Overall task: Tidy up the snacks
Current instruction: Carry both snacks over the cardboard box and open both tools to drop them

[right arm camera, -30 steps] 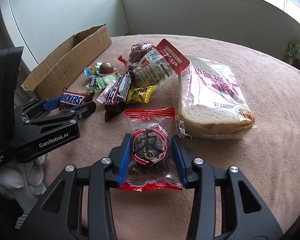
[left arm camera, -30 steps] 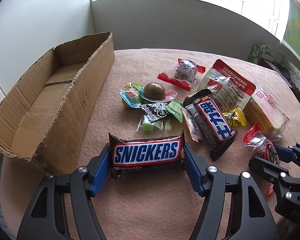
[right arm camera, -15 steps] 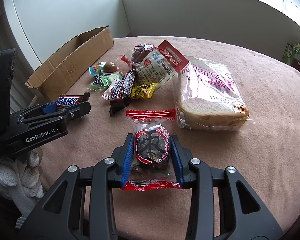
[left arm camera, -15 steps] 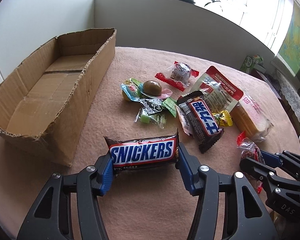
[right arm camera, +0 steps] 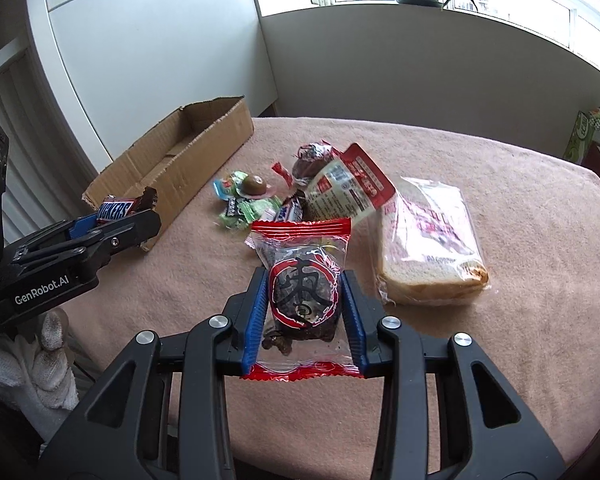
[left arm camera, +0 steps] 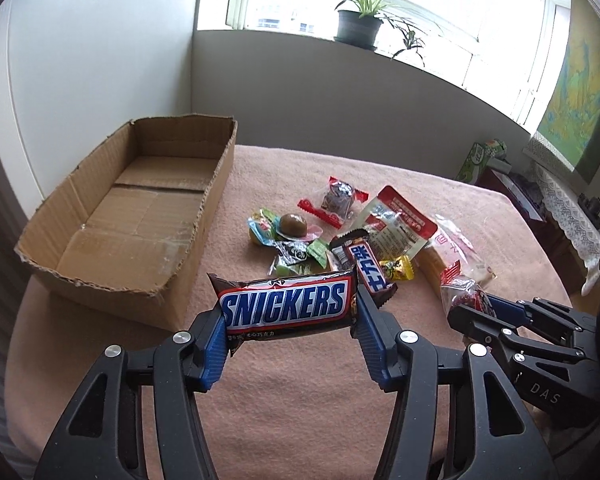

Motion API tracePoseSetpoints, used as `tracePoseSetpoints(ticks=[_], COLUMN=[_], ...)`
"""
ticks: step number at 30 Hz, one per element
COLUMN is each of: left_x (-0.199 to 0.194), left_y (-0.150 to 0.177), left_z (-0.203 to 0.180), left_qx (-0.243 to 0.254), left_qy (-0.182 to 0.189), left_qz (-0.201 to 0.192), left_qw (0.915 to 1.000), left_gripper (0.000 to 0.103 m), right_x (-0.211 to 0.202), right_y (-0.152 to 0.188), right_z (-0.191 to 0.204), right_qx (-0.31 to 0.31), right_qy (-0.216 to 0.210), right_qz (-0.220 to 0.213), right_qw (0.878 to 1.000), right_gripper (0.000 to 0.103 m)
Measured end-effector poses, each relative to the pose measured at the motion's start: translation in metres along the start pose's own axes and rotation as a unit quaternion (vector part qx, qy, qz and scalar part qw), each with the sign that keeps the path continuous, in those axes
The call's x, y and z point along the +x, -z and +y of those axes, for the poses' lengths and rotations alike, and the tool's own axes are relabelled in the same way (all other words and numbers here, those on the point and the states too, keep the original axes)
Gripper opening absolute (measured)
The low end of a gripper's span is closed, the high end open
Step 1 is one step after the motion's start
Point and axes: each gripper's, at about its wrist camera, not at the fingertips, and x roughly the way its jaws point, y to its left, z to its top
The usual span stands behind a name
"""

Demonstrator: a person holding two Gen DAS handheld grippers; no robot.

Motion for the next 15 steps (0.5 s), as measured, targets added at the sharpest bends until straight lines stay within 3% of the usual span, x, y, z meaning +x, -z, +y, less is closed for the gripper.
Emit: tracePoseSetpoints(ticks=[7, 15], left_x=[-0.016, -0.021], left_y=[-0.011, -0.026], left_z=[0.028, 0.08], left_qx=[-0.012, -0.041], left_qy=[-0.024, -0.071], left_qz=[-0.025, -0.041], left_qw=[0.9993, 0.9958], left_gripper=[0.055, 0.055], right_x=[-0.002, 0.022], right_y=[-0.045, -0.105], right_z=[0.036, 0.096], right_qx=[-0.042, -0.089], right_qy=[-0.018, -0.059], right_qz=[-0.033, -0.051], right_qw=[0.998, 0.993], right_gripper=[0.037, 0.037])
